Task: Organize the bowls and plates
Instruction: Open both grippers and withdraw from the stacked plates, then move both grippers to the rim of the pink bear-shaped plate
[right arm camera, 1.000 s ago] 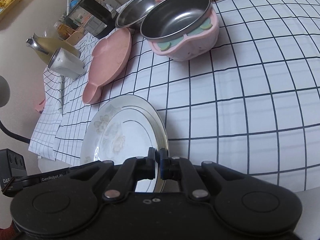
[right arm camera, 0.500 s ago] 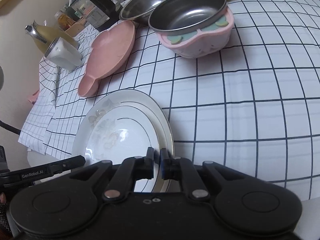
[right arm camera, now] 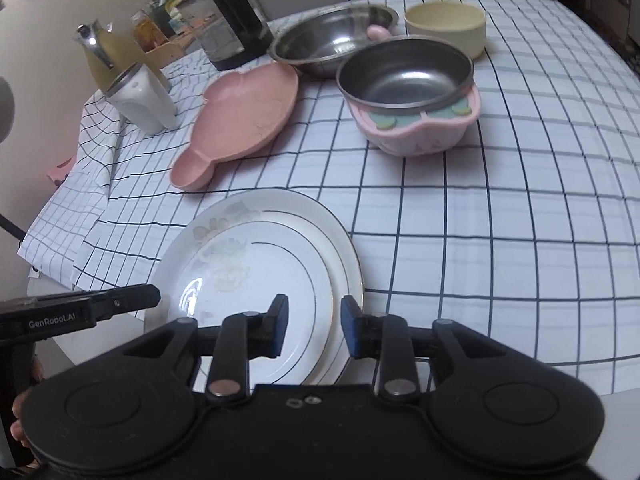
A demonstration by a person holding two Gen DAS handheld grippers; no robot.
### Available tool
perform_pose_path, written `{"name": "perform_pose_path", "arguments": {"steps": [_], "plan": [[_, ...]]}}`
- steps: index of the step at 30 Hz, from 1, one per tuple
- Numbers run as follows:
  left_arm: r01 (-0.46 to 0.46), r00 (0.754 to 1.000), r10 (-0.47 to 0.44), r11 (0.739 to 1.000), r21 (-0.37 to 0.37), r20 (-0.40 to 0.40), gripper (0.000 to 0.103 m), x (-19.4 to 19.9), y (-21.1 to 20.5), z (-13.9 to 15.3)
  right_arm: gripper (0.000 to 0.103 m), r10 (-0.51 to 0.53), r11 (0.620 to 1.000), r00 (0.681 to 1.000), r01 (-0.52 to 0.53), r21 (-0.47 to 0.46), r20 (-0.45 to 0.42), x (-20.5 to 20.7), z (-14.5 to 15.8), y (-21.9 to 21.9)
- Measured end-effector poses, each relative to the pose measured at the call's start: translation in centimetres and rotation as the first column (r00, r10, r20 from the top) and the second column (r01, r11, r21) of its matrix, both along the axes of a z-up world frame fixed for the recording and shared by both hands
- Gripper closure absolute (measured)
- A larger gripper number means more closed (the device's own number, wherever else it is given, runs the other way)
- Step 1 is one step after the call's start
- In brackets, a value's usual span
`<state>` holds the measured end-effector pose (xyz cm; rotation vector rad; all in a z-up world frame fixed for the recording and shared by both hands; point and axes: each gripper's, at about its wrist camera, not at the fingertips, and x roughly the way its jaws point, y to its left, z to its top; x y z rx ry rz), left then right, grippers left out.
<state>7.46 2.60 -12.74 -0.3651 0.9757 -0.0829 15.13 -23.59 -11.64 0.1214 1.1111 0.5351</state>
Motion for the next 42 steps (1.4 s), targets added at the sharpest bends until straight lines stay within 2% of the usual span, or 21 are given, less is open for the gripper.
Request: {"name": "perform_pose_path", "arguments": {"steps": [5,8,10,13,17,19,20,22,25,30,42], "plan": [[0.015,0.999,-0.016,1.0,0.017,0.048,0.088,-0.2,-0.3,1.5,0.059,0.025,1.0,0.996,-0.024,-0.021,0.082,-1.0,2.2,0.8],[0.013,0.997,-0.015,0.999,0.029,0.082,0.079,-0.2,-0.1,2.5,0.05,0.041,0.999,0.99,-0.037,-0.031,0.133,-1.4,3.7,1.6],[0.003,0.994,-0.007,0.999,0.035,0.107,0.063,-0.2,0.1,3.3,0.037,0.047,0.998,0.985,-0.042,-0.037,0.163,-1.5,4.6,2.1],[-0.023,0.988,0.014,0.998,0.057,0.154,0.044,0.1,0.4,4.5,0.031,0.051,0.998,0.978,-0.044,-0.039,0.203,-1.5,5.8,2.9],[-0.035,0.982,0.018,0.996,0.085,0.189,0.04,0.8,0.5,5.7,0.02,0.061,0.998,0.965,-0.05,-0.048,0.254,-1.4,7.0,4.1],[-0.045,0.978,0.022,0.993,0.108,0.206,0.028,1.2,0.5,6.1,0.018,0.068,0.997,0.957,-0.054,-0.057,0.282,-1.3,7.5,4.7],[-0.058,0.977,0.031,0.991,0.119,0.213,0.025,1.5,0.6,6.2,0.016,0.073,0.996,0.954,-0.057,-0.063,0.291,-1.1,7.6,5.0],[-0.075,0.974,0.045,0.989,0.127,0.22,0.025,2.0,0.9,6.4,0.005,0.084,0.995,0.945,-0.064,-0.074,0.316,-0.8,7.9,5.7],[-0.103,0.973,0.072,0.985,0.136,0.218,0.025,3.2,1.6,6.2,0.0,0.098,0.993,0.93,-0.069,-0.092,0.353,-0.1,8.2,6.7],[-0.163,0.965,0.119,0.97,0.18,0.232,0.025,5.9,3.2,5.9,0.0,0.102,0.993,0.927,-0.071,-0.099,0.361,2.4,7.6,8.2],[-0.232,0.967,0.194,0.936,0.264,0.163,0.025,14.6,6.2,3.2,0.0,0.107,0.989,0.943,-0.067,-0.135,0.314,10.7,3.9,12.0]]}}
